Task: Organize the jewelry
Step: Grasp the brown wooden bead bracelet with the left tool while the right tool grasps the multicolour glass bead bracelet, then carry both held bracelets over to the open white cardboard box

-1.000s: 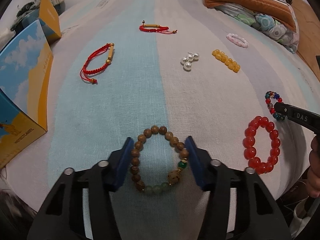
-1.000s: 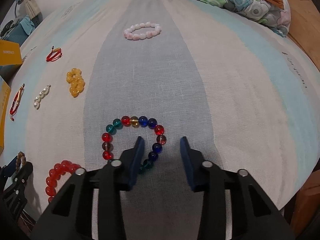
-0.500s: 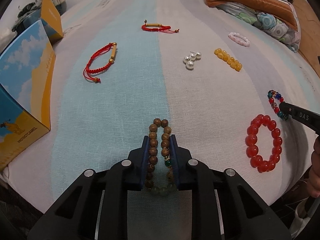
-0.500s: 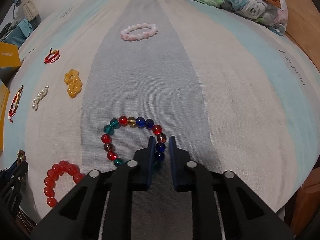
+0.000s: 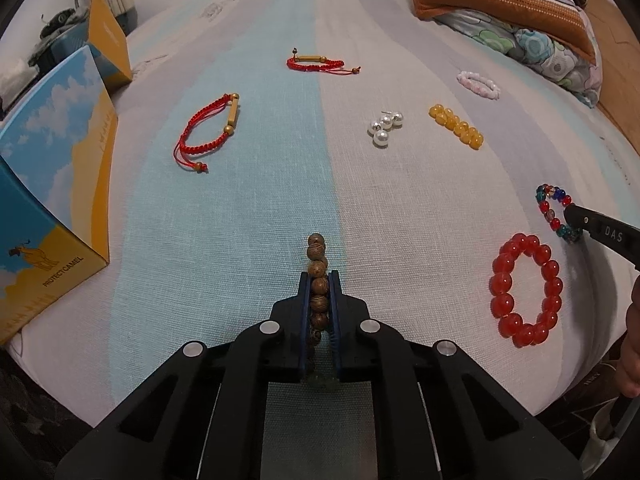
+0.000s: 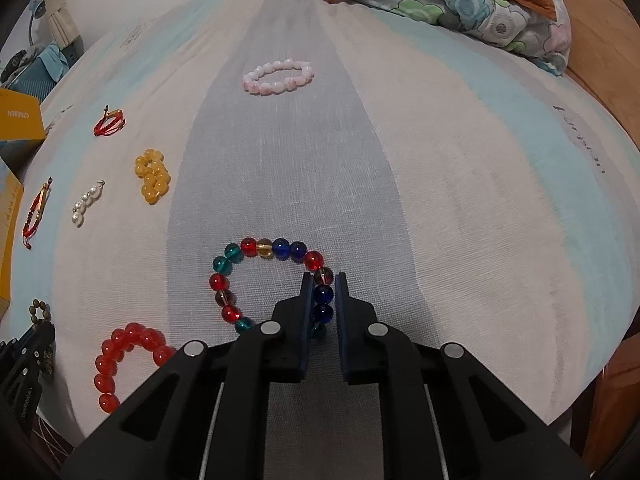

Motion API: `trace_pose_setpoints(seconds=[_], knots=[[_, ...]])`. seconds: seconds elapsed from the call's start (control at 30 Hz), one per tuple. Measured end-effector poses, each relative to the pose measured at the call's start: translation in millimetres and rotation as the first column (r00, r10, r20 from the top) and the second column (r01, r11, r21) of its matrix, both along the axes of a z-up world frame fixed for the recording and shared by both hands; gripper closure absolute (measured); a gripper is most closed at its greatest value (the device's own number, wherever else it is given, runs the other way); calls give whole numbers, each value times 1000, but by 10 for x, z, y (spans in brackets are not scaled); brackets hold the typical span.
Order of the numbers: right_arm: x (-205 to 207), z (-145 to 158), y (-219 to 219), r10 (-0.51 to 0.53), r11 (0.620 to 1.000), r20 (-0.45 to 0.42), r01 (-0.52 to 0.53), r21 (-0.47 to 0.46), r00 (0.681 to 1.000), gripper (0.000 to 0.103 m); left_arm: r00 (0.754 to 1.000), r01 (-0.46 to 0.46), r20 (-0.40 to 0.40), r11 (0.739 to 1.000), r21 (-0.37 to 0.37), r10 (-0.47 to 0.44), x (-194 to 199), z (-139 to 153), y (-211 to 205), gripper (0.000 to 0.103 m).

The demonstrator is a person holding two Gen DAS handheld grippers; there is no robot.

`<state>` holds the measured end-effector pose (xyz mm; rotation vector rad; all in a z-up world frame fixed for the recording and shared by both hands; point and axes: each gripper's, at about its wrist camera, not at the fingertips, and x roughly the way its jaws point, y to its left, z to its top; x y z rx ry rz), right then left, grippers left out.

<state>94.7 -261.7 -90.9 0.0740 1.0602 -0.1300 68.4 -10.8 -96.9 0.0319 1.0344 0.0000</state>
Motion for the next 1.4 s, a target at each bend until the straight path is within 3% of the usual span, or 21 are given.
trace_pose_setpoints(seconds=[1.4], knots=[[-127,274,-11,25,998,79,-29,48,997,94,997,-4,79,1000,-29,6,-81,410,9,96]])
